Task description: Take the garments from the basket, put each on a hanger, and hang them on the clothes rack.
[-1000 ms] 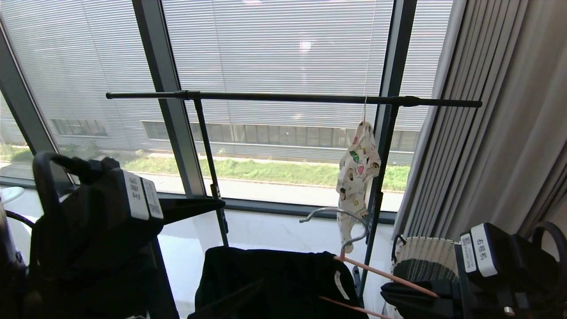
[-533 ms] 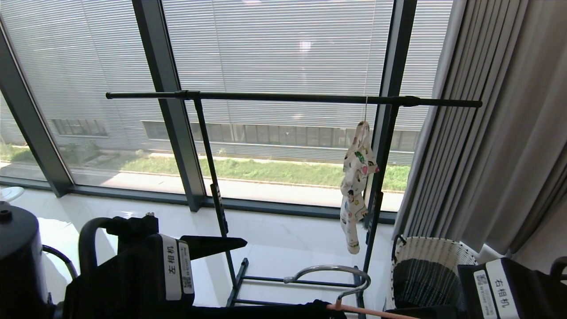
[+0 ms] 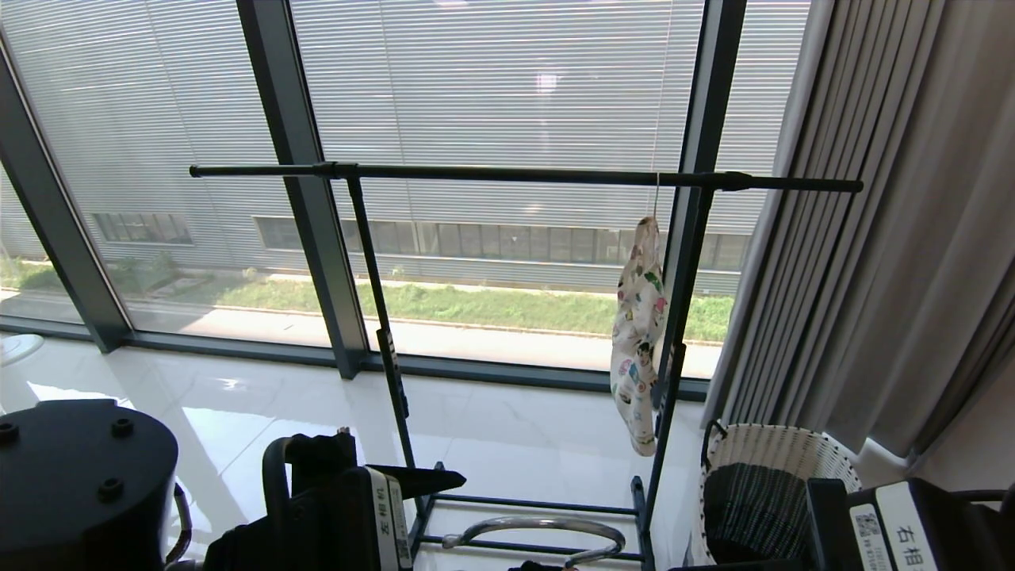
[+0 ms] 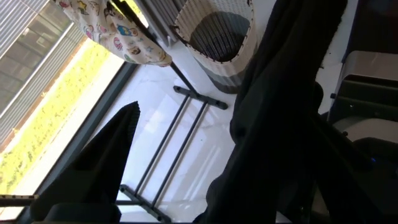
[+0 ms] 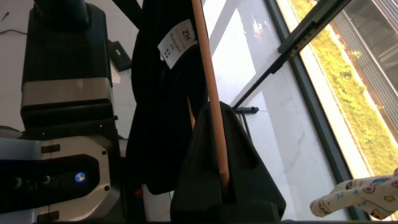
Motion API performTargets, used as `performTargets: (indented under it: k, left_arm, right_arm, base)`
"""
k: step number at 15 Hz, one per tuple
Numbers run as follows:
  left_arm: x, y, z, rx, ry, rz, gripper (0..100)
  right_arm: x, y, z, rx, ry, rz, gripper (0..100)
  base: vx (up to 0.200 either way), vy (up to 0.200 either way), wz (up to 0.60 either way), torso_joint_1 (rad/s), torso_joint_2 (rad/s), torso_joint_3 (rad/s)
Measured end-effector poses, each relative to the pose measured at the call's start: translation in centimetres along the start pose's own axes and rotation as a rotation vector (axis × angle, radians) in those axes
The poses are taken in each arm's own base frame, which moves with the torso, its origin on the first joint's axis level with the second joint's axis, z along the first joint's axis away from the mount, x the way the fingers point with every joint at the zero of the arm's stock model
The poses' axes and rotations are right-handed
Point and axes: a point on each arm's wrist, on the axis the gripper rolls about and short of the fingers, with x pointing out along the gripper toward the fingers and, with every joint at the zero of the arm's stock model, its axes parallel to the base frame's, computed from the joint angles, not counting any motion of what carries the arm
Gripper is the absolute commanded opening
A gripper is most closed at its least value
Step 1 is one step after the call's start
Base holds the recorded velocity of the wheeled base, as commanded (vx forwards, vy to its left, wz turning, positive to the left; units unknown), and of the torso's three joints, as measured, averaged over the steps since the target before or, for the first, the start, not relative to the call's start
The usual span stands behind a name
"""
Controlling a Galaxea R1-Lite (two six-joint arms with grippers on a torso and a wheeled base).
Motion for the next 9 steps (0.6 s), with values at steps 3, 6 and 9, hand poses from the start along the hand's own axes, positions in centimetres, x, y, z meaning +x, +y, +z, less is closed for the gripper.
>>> performTargets:
  k: [3,6,9]
  left_arm:
    - [0.15,0.03,0.02,-0.002,0.003,-0.001,0]
    - [0.19,0.05,-0.02,-0.018,0.007,-0.002,0]
    - [0.17,0.11,-0.03,-0.026,0.007,0.002,0]
  right_arm:
    - [0.08,0.16,0.09,-0.003,-0.002,0.007,0]
    - [0.08,0.14,0.08,-0.004,-0.001,-0.009,0]
    - [0.09,0.13,-0.05,-0.006,0.010,-0.030,100]
  base:
    - [0.000,0.000,0.00,0.000,0.00,0.000]
    - [0.000,0.000,0.00,0.000,0.00,0.000]
    - [0.000,0.000,0.00,0.000,0.00,0.000]
